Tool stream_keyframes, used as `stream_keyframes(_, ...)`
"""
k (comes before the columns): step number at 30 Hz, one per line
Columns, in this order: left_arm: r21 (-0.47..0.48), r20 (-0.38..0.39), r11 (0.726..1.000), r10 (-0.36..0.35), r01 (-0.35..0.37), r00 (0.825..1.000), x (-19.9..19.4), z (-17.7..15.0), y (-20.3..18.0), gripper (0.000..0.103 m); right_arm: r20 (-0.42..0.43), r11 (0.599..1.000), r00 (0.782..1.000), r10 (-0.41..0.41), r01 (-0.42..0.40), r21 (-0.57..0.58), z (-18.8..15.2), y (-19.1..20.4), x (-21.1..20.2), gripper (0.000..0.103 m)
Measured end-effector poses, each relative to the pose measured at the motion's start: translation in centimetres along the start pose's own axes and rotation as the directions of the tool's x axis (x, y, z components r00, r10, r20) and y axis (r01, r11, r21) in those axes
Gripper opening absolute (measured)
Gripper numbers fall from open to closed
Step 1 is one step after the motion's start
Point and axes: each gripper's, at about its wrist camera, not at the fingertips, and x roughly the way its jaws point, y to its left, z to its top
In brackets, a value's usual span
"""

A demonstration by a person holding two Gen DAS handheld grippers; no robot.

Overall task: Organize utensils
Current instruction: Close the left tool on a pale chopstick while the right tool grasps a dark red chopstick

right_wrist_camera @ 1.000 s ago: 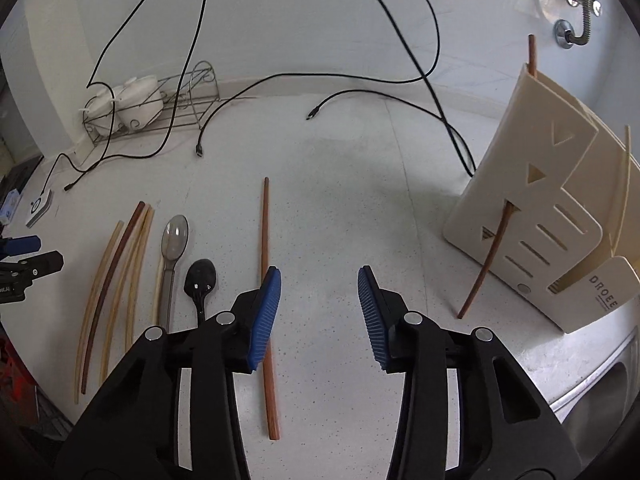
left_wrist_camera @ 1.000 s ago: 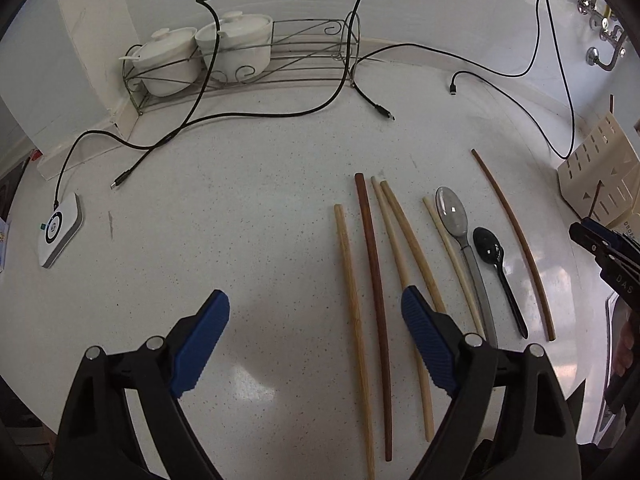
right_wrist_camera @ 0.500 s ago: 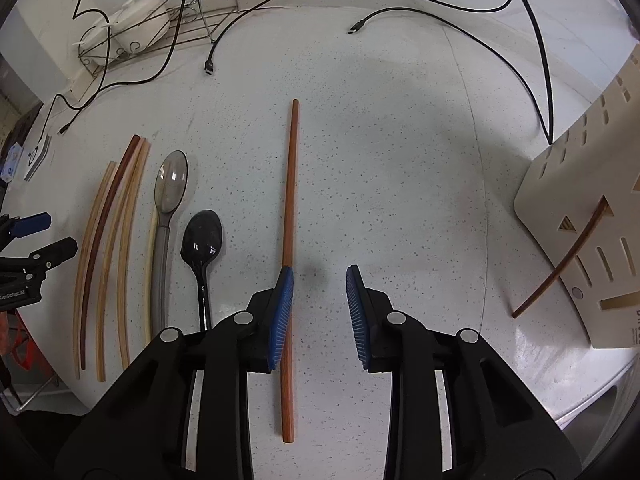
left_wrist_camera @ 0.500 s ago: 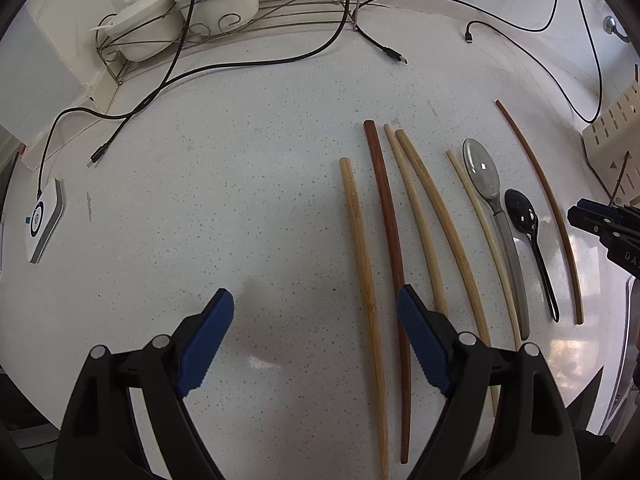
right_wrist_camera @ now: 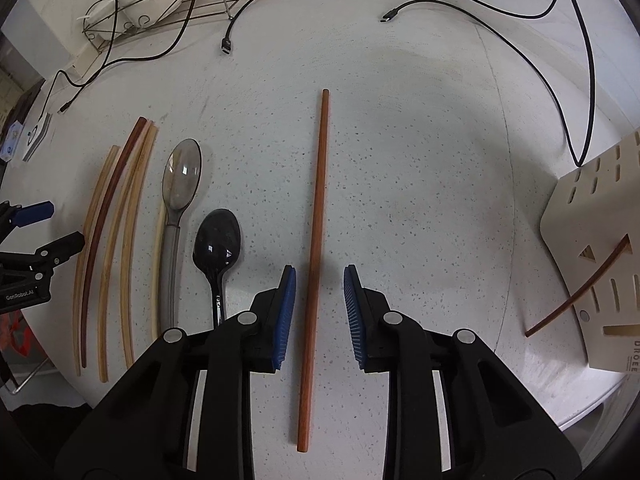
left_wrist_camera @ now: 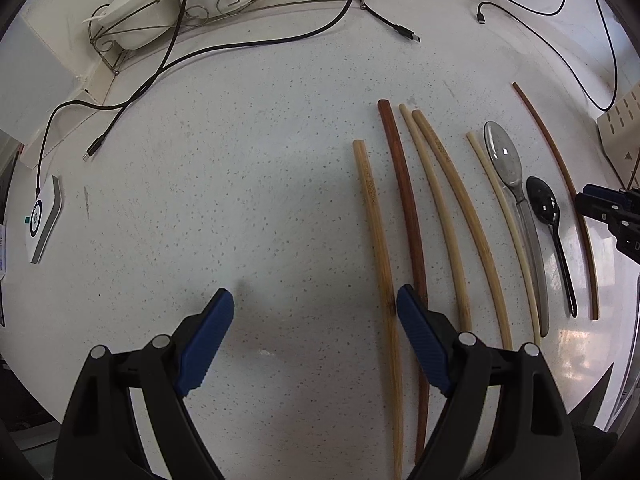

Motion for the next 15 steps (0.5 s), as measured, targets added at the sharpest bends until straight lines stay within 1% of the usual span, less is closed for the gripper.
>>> stream_keyframes(6,0.02,-0.022,1.0,0.011,-0.011,1.0,0.6,0.0,-0.6,0.082,-0.023,1.0,1.0,-0.015,0.015,-0.006,0.4,0.3,0.4,0.024)
stream_keyframes(8,0.026,-0.025,1.0,0.01,-0.01,1.0,0.7,0.0,-0.8,0.08,-0.033,1.0,0.999,-0.018,0.018,-0.007,0.6,0.4,0.6,0.024)
stream_keyframes(11,0.02,-0.031,1.0,-0.023,0.024,0.999,0.6,-0.7,-0.8,0.071,-0.046,1.0,0.999,-0.025,0.024,-0.007,0.8,0.5,0.8,0.024)
stream_keyframes(12,0.016,-0.035,0.999,-0.038,0.039,0.999,0.6,-0.7,-0.8,0.066,-0.051,1.0,0.998,-0.026,0.026,-0.009,0.9,0.5,0.9,0.024)
stream_keyframes(15,0.029,-0.041,0.999,-0.045,0.046,0.998,0.4,-0.6,-1.3,0.057,-0.07,0.999,0.997,-0.036,0.034,-0.021,1.3,0.8,1.1,0.023)
